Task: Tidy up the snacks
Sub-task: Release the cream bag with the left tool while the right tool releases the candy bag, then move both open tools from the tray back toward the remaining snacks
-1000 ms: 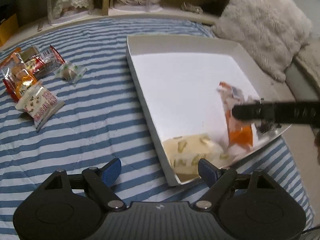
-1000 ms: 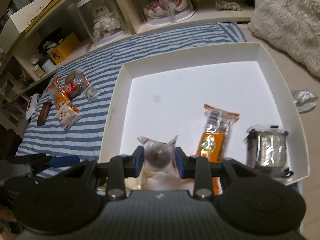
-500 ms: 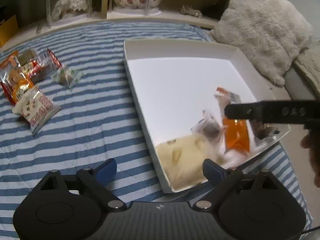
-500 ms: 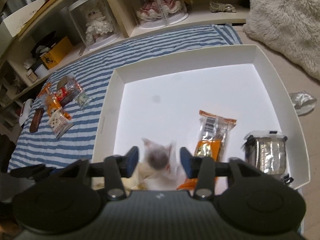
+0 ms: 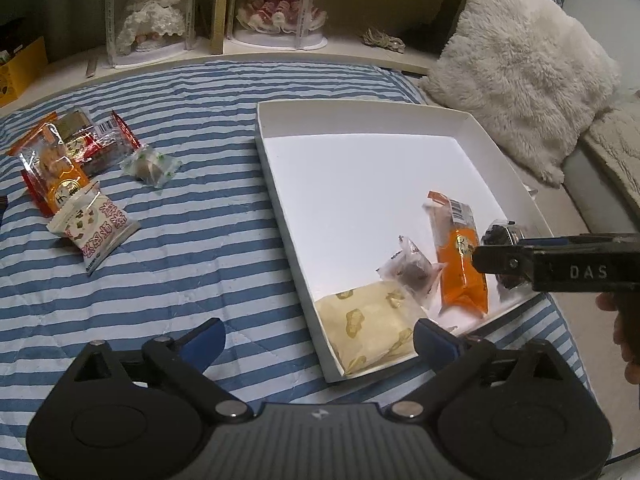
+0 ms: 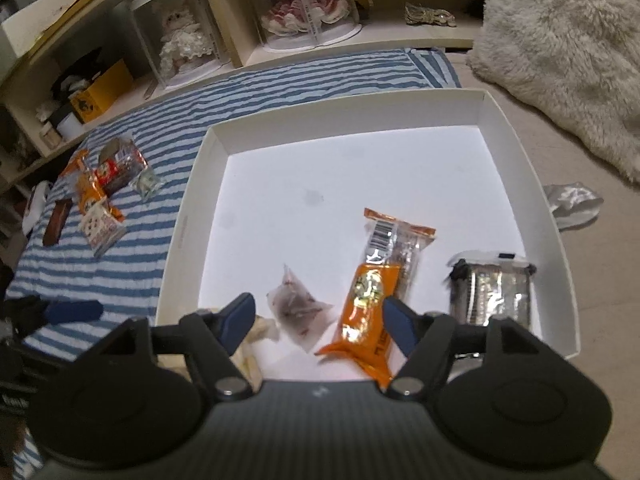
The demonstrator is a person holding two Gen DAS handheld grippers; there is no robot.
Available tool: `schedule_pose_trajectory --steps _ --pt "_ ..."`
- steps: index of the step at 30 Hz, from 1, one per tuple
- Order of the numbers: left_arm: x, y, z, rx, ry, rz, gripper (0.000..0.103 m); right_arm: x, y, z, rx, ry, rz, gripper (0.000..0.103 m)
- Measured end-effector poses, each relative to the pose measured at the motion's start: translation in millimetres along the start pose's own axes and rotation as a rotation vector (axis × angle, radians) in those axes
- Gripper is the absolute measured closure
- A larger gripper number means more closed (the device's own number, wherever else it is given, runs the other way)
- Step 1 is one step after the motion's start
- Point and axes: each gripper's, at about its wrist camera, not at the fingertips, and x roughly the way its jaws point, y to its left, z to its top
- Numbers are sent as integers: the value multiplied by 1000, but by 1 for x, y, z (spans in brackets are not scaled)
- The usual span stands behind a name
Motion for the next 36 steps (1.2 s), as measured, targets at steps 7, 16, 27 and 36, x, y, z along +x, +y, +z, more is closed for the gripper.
schedule_pose_trajectory --steps 7,16,27,36 --pt "-2 4 -1 -8 5 18 0 -12 6 -4 -49 -10 -43 13" --pt "-10 20 1 -47 -35 40 0 -20 3 -8 -46 -46 -62 1" --pt "-39 54 8 -78 -113 97 0 -26 16 -2 -49 -106 -67 1" --pt "-71 100 11 -88 -174 182 0 -22 48 7 -50 -177 -22 1"
